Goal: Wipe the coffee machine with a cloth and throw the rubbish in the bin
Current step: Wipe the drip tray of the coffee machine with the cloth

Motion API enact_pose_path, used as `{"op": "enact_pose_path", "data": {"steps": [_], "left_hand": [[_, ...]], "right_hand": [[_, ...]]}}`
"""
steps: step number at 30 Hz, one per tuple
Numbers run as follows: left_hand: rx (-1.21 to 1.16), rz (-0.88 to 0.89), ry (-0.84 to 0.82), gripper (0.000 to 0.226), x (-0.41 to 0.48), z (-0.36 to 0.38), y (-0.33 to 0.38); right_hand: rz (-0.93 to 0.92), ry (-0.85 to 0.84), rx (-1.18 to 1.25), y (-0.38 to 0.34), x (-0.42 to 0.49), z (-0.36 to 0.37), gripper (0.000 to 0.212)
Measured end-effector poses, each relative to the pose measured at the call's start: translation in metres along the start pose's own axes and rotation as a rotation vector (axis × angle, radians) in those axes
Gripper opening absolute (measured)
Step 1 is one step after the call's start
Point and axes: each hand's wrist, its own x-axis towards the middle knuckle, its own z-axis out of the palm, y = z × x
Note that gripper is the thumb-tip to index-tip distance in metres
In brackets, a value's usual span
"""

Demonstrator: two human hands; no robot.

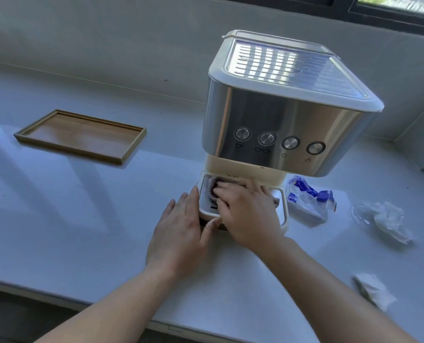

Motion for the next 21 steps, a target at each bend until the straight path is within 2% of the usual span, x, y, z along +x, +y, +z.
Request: {"op": "enact_pose_path", "data": {"steps": [4, 11, 17, 19, 21], "left_hand": [[-0.001, -0.002, 0.0, 0.088, 0.0, -0.001, 0.001], [0.004, 0.001, 0.007, 0.085, 0.0, -0.001, 0.001], [0.006, 0.004, 0.01, 0.081, -0.001, -0.001, -0.001], [0.014, -0.001, 0.008, 0.083, -0.001, -0.001, 0.001], [0.019, -0.003, 0.005, 0.083, -0.001, -0.001, 0.002]], "right_hand": [[-0.079, 0.007, -0.019, 0.002, 0.003, 0.004, 0.025], [0.03, -0.058, -0.066, 0.002, 0.019, 0.001, 0.029], [0.242, 0.017, -0.088, 0.039, -0.004, -0.02, 0.025], [0.262, 0.055, -0.129, 0.043, -0.01, -0.023, 0.025], [0.252, 0.059, -0.056, 0.029, -0.001, -0.02, 0.021]]}}
